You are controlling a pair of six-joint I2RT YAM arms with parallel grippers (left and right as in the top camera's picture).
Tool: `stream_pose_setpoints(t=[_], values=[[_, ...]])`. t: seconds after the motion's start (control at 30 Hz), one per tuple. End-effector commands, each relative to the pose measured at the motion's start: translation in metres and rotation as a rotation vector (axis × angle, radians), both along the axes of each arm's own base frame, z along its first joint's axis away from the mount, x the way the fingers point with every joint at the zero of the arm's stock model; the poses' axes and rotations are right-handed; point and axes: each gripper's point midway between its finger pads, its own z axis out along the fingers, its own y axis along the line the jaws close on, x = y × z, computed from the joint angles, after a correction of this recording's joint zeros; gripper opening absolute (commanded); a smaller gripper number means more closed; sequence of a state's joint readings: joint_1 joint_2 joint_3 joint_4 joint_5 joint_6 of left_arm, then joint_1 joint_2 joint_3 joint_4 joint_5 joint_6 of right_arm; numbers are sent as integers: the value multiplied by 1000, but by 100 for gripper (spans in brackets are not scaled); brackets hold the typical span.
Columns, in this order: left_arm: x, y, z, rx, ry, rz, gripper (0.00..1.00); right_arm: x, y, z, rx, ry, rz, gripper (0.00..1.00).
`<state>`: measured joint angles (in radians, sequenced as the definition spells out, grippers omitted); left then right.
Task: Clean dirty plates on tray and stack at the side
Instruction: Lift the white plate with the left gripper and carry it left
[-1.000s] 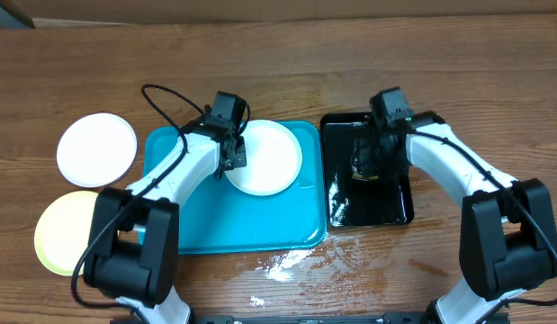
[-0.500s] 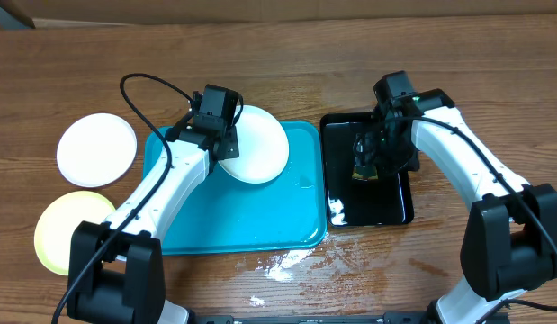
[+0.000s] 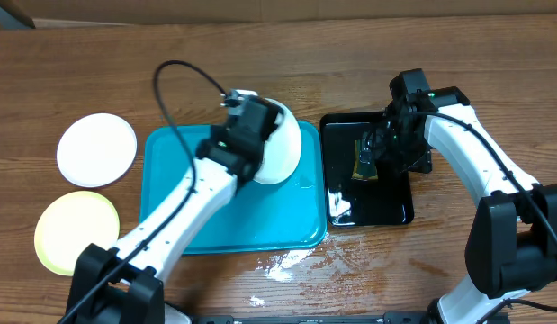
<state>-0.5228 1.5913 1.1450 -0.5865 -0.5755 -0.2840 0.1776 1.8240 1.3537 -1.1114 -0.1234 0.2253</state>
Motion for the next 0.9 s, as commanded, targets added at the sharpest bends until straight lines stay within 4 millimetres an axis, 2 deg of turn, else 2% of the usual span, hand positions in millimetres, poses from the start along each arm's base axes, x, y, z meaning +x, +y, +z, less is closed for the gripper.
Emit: stream_pose_setpoints(t=[0.0, 0.1, 0.23, 0.3, 0.57, 0.67, 0.73, 0.77, 0.87], values=[[-6, 1, 44, 248, -173, 24, 4, 9, 2, 16, 18, -56, 15, 100], [-18, -8, 71, 394, -285, 47, 4, 9, 2, 16, 18, -56, 15, 100], [-33, -26, 90, 476, -375, 37, 4, 10, 2, 16, 18, -61, 15, 100], [-37, -33, 93, 484, -391, 23, 4, 10, 2, 16, 19, -62, 15, 100], [-37, -35, 93, 477, -392, 21, 4, 11, 2, 16, 20, -66, 15, 100], [-33, -42, 75, 384, -330, -25, 4, 11, 2, 16, 19, -65, 14, 100], [-30, -48, 57, 289, -256, -67, 4, 10, 2, 16, 19, -63, 15, 100], [-29, -51, 40, 186, -187, -81, 4, 10, 2, 16, 19, -63, 15, 100], [-21, -42, 19, 33, -74, -75, 4, 10, 2, 16, 19, -63, 15, 100]])
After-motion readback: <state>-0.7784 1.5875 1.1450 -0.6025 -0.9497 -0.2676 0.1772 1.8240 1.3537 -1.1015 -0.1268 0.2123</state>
